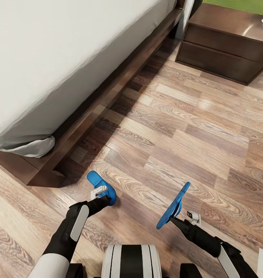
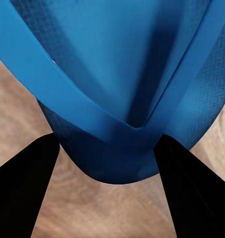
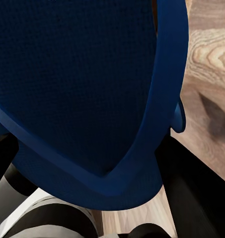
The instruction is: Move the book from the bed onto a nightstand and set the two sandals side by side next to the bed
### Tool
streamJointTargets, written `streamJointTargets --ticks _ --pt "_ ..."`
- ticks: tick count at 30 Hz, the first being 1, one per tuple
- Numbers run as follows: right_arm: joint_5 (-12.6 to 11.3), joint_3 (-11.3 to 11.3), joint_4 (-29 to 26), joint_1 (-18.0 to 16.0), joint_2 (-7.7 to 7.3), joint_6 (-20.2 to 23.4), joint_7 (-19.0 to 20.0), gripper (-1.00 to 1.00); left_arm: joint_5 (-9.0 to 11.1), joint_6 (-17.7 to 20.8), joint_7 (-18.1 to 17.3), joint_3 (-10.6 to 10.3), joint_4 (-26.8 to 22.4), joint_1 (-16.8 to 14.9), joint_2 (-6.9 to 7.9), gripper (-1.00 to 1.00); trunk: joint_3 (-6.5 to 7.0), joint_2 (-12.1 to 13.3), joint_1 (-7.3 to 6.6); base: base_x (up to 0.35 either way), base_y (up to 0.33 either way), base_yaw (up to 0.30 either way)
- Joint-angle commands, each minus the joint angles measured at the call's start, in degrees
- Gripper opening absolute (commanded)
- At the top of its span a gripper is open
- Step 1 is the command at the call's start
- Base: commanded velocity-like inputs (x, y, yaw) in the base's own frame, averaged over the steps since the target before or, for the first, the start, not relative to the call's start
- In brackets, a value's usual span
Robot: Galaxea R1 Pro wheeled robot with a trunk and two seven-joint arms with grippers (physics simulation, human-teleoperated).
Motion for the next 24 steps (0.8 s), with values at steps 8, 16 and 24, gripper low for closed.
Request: streamJointTargets --ticks 8,16,24 --pt "-0.2 0.0 0.0 0.0 -0.01 0.7 0.3 -1.00 0.3 0.7 0.8 0.1 -0.1 0.0 0.04 -1.00 -0.03 0.0 -0.01 0.000 0.000 0.000" --pt "-0.2 0.0 0.0 0.0 -0.01 0.8 0.3 -1.00 0.6 1.7 6.0 0.1 -1.4 -0.1 0.03 -1.00 -0.03 0.0 -0.01 0.000 0.000 0.000" --pt "-0.2 0.0 0.0 0.0 -0.01 0.8 0.3 -1.00 0.6 3.1 6.6 0.1 -2.0 0.0 0.05 -1.00 -0.03 0.0 -0.01 0.000 0.000 0.000"
